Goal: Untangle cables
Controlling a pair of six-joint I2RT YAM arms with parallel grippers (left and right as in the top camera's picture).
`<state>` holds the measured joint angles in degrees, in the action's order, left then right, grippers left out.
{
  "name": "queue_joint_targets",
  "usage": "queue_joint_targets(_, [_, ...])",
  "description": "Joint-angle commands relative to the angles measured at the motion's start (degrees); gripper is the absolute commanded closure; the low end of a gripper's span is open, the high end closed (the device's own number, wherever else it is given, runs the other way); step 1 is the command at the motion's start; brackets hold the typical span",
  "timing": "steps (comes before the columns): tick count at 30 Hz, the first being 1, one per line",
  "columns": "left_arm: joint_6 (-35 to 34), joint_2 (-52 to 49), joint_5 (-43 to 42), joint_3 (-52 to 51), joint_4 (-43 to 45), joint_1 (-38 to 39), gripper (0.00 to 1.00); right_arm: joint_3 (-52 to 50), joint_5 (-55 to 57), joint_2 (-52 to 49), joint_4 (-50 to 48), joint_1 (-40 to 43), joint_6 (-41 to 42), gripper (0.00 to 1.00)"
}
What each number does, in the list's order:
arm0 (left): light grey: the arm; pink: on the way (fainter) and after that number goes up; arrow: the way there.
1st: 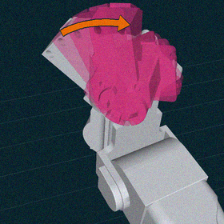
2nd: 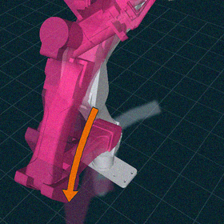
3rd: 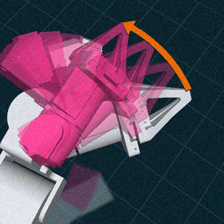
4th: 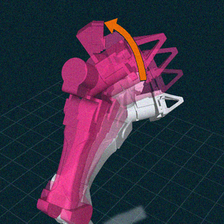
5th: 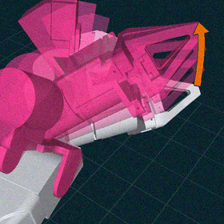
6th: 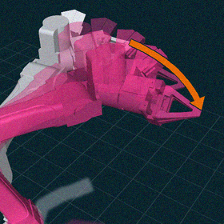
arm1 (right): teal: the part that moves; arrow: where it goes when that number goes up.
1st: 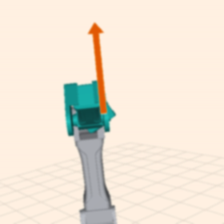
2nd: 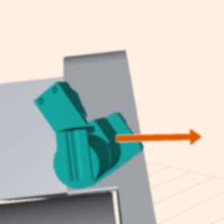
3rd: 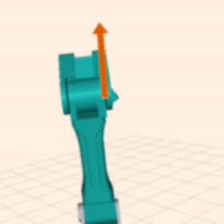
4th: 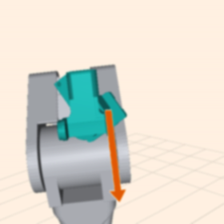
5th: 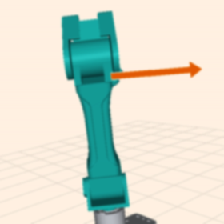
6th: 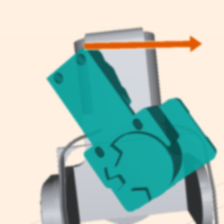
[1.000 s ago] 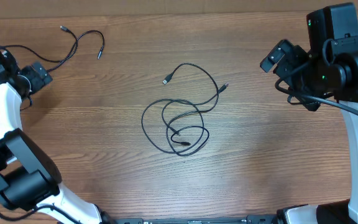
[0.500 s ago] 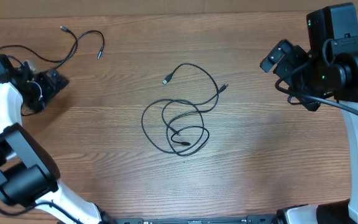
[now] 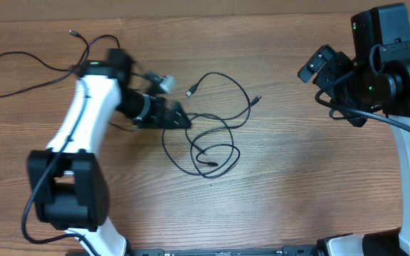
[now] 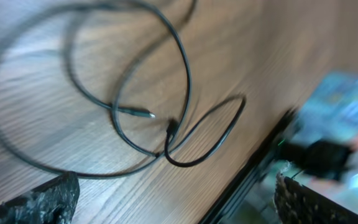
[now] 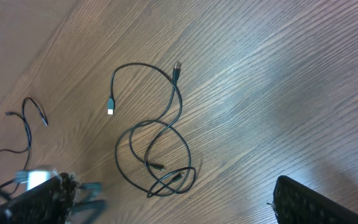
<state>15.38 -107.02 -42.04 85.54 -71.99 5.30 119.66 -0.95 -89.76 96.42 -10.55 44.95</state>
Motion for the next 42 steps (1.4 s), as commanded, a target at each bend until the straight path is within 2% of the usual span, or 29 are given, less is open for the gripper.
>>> queue_joint_targets(1, [1.7,0.4,11.0,0.0,-0.1,9.2,0.0,0.3,0.9,0.0,-0.3,0.0,-0.3,0.0])
queue_joint_targets(6, [-3.3,-0.6,17.6,0.0,3.4,18.0,0.0,0.3,0.9,0.0,-0.3,0.0,-0.3,0.0])
queue_joint_targets(11, [-3.9,-2.8,17.6,0.0,6.1,23.7,0.14,0.3,0.9,0.0,-0.3,0.0,-0.3,0.0])
queue_joint_targets(13, [-4.0,-3.5,17.6,0.0,6.8,24.6,0.24,0.3,0.9,0.0,-0.3,0.0,-0.3,0.0])
queue_joint_targets(16, [-4.1,-5.1,17.6,0.0,7.5,25.1,0.25,0.3,0.9,0.0,-0.3,0.0,-0.3,0.0])
queue_joint_targets(17, [-4.2,-5.7,17.6,0.0,7.5,25.1,0.27,0.3,0.9,0.0,-0.3,0.0,-0.3,0.0])
queue_joint_targets(18, [-4.3,-6.1,17.6,0.0,7.5,25.1,0.39,0.3,0.9,0.0,-0.3,0.0,-0.3,0.0])
queue_joint_targets(21, [-6.5,-6.7,17.6,0.0,7.5,24.9,0.8,0.3,0.9,0.0,-0.3,0.0,-0.3,0.0])
queue_joint_targets(22, [-7.1,-6.6,17.6,0.2,7.5,24.8,0.91,0.3,0.9,0.0,-0.3,0.0,-0.3,0.0])
queue_joint_targets(23, [-8.2,-6.5,17.6,0.6,7.2,24.5,0.96,0.3,0.9,0.0,-0.3,0.0,-0.3,0.0])
queue_joint_targets(25, [-11.0,-6.1,17.2,3.0,4.9,23.4,0.96,0.3,0.9,0.0,-0.3,0.0,-0.3,0.0])
queue_joint_targets(28, [-11.4,-4.5,14.9,7.8,1.0,21.7,0.96,0.3,0.9,0.0,-0.3,0.0,-0.3,0.0])
queue_joint_targets(31, [-11.5,1.5,9.9,17.0,-1.9,18.8,0.96,0.3,0.9,0.0,-0.3,0.0,-0.3,0.0])
queue_joint_targets(35, [-14.2,8.2,7.2,23.5,-1.2,16.9,0.96,0.3,0.9,0.0,-0.3,0.0,-0.3,0.0])
queue_joint_targets(42, [-23.6,18.6,8.0,30.5,3.6,12.5,0.96,0.3,0.9,0.0,-0.3,0.0,-0.3,0.0])
